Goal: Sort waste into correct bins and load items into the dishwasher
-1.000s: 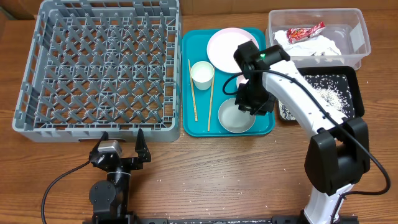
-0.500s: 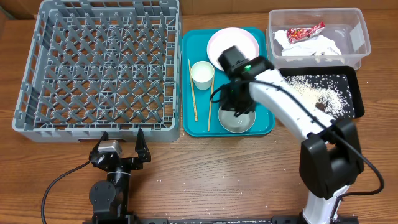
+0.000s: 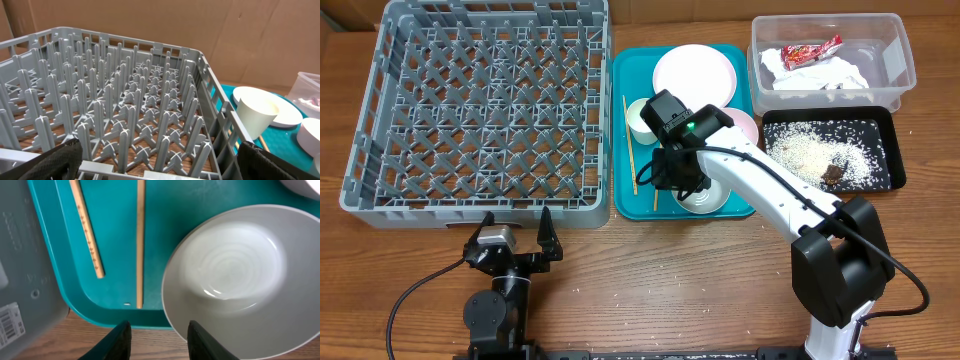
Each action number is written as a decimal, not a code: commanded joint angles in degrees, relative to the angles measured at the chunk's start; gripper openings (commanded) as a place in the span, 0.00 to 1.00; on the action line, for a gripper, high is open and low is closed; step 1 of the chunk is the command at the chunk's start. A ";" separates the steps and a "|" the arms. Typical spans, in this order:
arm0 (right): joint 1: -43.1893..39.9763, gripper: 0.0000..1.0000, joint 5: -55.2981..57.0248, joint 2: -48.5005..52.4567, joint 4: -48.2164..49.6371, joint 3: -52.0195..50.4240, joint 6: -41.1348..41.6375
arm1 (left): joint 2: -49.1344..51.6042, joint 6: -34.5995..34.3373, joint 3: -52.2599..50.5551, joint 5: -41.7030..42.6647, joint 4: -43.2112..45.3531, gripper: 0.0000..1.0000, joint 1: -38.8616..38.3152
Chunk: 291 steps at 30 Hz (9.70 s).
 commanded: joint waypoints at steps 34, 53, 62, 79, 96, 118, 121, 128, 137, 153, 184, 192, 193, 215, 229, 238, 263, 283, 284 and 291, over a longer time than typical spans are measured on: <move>0.02 0.34 4.52 -1.29 10.84 -0.33 12.35 | -0.17 1.07 -0.28 -0.37 0.02 1.00 0.26; -7.52 0.38 -0.35 3.54 26.34 1.16 15.23 | -0.17 1.05 -0.28 -0.35 0.00 1.00 0.26; -8.07 0.38 -1.75 7.56 28.39 2.12 14.78 | -0.17 1.05 -0.28 -0.35 0.00 1.00 0.26; -7.48 0.04 -3.19 9.68 26.95 2.16 11.80 | -0.17 1.05 -0.28 -0.35 0.00 1.00 0.26; -24.33 0.04 -30.80 -16.94 11.19 5.03 -2.99 | 3.69 -4.44 9.75 12.33 -6.08 1.00 0.26; -24.76 0.04 -36.94 -19.23 4.66 4.94 -5.86 | 70.79 -47.04 61.26 67.73 -16.04 1.00 0.26; -24.13 0.04 -40.22 -19.21 7.02 4.17 -5.84 | 76.00 -61.18 61.26 72.06 -16.04 1.00 0.26; -22.51 0.04 -49.18 -19.10 15.26 -2.86 -5.62 | 82.66 -54.66 61.22 79.28 -16.00 1.00 0.26; -17.79 0.04 -61.09 -19.10 31.45 -16.41 -5.18 | 85.33 -34.91 61.22 79.62 -16.31 1.00 0.24; -12.02 0.04 -60.92 -14.45 49.90 -19.17 5.22 | 85.33 -33.20 61.22 87.89 -16.41 0.98 0.20; -11.91 0.04 -68.70 -12.44 52.02 -19.17 4.90 | 85.33 -33.22 61.22 87.69 -16.17 0.52 -1.73; -12.52 0.52 -68.67 -12.44 52.06 -19.17 4.13 | 85.33 -34.86 61.22 86.84 -11.98 0.20 -1.51; -12.90 0.59 -68.67 -12.44 52.04 -19.17 3.41 | 85.31 -35.82 61.22 86.84 -10.45 0.21 -1.46; -24.90 1.00 -31.67 -16.22 12.13 -14.58 -12.24 | 85.07 -52.22 67.89 57.64 15.28 0.34 2.16; -24.83 1.00 -20.72 -18.60 4.85 -14.58 -12.04 | 85.07 -15.17 101.68 17.05 -55.84 0.35 -1.92; -24.79 1.00 -18.58 -18.60 4.35 -14.58 -12.04 | 93.42 -7.67 101.88 -0.79 -76.24 0.30 -12.24; -24.79 1.00 -18.67 -18.60 3.32 -14.58 -12.04 | 112.72 -8.72 102.77 -0.90 -81.31 0.86 -15.19; -40.13 1.00 -11.43 -33.20 -13.84 1.53 -13.35 | 113.63 -4.33 107.32 6.16 -59.23 0.84 -36.00; -40.13 1.00 -11.23 -33.09 -14.49 1.51 -13.35 | 115.49 -4.33 107.32 6.05 -58.55 0.83 -36.24; -40.13 1.00 -11.10 -32.39 -15.39 1.51 -13.33 | 123.29 -1.66 107.32 7.04 -57.79 0.74 -35.39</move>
